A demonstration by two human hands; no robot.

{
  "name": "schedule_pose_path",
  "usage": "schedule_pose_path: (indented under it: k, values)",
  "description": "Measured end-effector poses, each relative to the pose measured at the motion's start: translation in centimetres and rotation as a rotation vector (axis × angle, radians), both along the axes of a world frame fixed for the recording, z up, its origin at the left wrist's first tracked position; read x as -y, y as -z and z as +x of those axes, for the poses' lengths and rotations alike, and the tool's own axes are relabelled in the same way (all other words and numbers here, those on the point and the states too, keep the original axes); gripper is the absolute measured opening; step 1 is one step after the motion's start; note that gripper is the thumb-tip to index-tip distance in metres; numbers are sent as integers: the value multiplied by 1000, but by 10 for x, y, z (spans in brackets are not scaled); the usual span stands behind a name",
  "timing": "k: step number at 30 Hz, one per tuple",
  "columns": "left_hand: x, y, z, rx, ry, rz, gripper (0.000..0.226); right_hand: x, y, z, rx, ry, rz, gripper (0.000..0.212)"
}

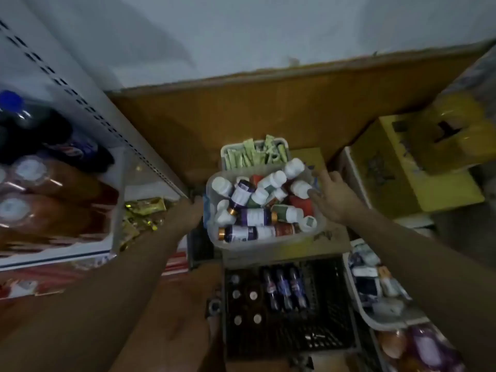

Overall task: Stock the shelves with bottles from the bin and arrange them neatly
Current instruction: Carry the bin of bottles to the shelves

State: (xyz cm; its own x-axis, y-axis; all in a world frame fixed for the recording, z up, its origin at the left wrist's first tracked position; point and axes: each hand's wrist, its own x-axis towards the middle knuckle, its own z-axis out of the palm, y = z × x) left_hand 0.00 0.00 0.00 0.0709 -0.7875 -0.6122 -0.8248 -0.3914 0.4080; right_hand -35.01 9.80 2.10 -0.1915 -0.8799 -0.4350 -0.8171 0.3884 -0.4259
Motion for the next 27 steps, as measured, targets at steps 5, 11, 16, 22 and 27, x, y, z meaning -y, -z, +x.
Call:
schedule_pose_path:
  k: [5,11,16,22,27]
  values:
    - [8,58,-7,-77,28,-28,51,25,70,7,13,183,18,65]
    - [20,97,-16,-272,-60,-57,38,48,107,9,39,521,-64,70]
    - [11,96,-22,-293,-143,-167,54,50,102,7,25,636,-90,57]
    - [-1,38,-30,-346,-185,-276,53,29,54,7,15,613,-205,49]
    - [-28,-49,-31,-431,-331,-337,47,6,-26,-3,60,510,-282,55]
